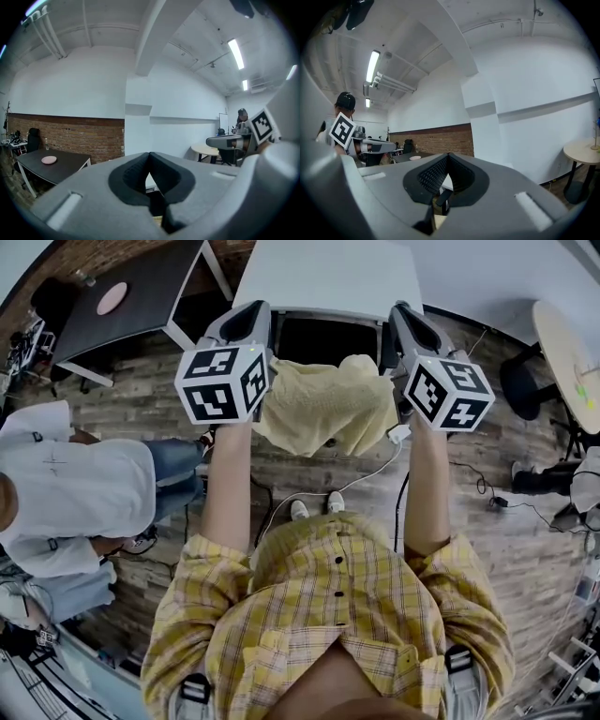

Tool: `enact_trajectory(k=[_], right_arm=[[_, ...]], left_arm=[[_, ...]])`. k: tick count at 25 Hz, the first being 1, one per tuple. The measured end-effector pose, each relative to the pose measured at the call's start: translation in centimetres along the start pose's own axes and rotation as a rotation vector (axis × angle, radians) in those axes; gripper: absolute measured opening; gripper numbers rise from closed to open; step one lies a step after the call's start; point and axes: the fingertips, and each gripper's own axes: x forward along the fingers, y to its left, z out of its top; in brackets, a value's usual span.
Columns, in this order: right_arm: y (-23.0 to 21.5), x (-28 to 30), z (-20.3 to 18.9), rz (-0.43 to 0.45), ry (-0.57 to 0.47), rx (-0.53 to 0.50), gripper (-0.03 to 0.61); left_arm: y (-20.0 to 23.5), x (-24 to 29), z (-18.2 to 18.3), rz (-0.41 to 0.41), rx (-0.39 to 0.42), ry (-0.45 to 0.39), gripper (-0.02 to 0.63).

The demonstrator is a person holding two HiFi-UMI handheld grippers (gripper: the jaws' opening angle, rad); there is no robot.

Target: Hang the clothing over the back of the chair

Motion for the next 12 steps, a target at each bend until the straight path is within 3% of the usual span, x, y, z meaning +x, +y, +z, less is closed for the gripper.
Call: enact_trajectory(k=[12], right_arm=[[2.6, -2.4, 0.3, -0.029, -0.07, -0.017, 0.005]], left_arm=[[-2.8, -3.2, 0.1, 0.007, 0.003, -0.087, 0.0]])
